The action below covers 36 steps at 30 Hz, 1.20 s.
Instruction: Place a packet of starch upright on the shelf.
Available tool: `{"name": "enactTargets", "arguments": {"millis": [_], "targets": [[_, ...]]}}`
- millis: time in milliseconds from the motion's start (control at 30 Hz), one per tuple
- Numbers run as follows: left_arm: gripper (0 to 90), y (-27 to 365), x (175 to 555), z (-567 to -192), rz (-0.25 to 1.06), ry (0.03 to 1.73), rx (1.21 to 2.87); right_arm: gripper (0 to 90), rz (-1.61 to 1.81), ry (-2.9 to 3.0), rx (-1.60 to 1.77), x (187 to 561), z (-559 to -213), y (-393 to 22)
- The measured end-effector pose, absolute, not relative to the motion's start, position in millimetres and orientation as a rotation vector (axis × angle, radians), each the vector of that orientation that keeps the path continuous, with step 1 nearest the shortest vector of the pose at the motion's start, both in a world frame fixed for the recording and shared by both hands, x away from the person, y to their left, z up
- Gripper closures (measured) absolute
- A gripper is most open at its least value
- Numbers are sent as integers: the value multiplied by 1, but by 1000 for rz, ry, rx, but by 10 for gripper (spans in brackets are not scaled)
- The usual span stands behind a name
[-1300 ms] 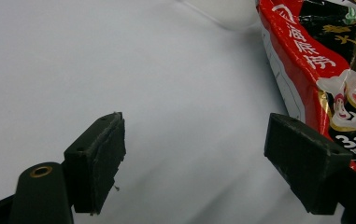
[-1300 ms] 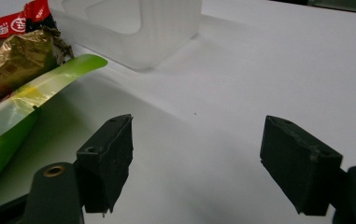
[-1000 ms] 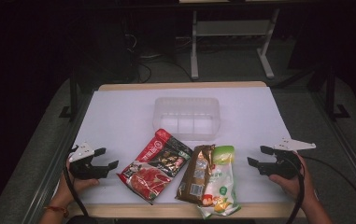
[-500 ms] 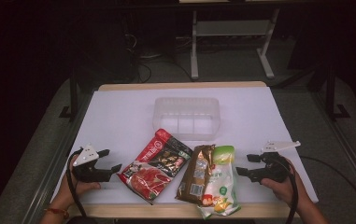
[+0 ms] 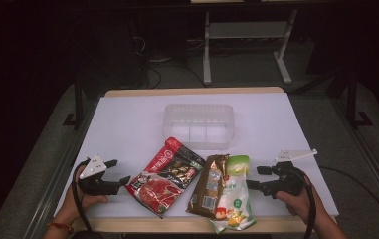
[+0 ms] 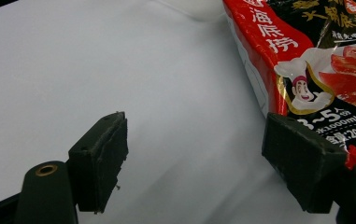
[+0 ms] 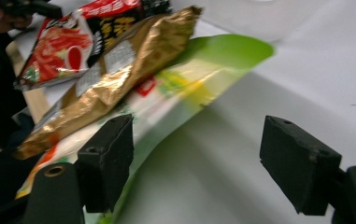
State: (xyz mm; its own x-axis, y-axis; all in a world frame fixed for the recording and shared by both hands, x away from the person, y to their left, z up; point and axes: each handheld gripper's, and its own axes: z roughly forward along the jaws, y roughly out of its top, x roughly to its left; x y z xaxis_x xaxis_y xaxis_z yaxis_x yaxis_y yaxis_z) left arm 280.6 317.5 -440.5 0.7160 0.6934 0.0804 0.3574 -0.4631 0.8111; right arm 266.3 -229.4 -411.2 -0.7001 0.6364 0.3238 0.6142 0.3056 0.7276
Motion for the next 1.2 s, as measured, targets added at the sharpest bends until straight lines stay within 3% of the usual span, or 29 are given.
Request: {"name": "enactTargets", "arguments": {"millis": [400,867,900,933,967,1000,1200], "targets": [[217,316,280,-441,513,793,2100,222,1368,2598,1215,261,-408,-211],[218,312,279,-441,513,785,2100,166,1276,2808,1245,281,-438,-181],[218,313,280,-441,513,784,2104,205,1282,2828,1234,282,-438,-179],[218,312,279,-441,514,784,2103,322,1324,2862,1224,283,-439,-175],[218,312,279,-441,514,783,2103,322,1324,2862,1224,283,-439,-175],[219,312,279,-441,512,785,2103,402,1362,2884,1210,284,-440,-171],[227,311,279,-441,516,780,2108,464,1374,2907,1230,287,-441,-169]]}}
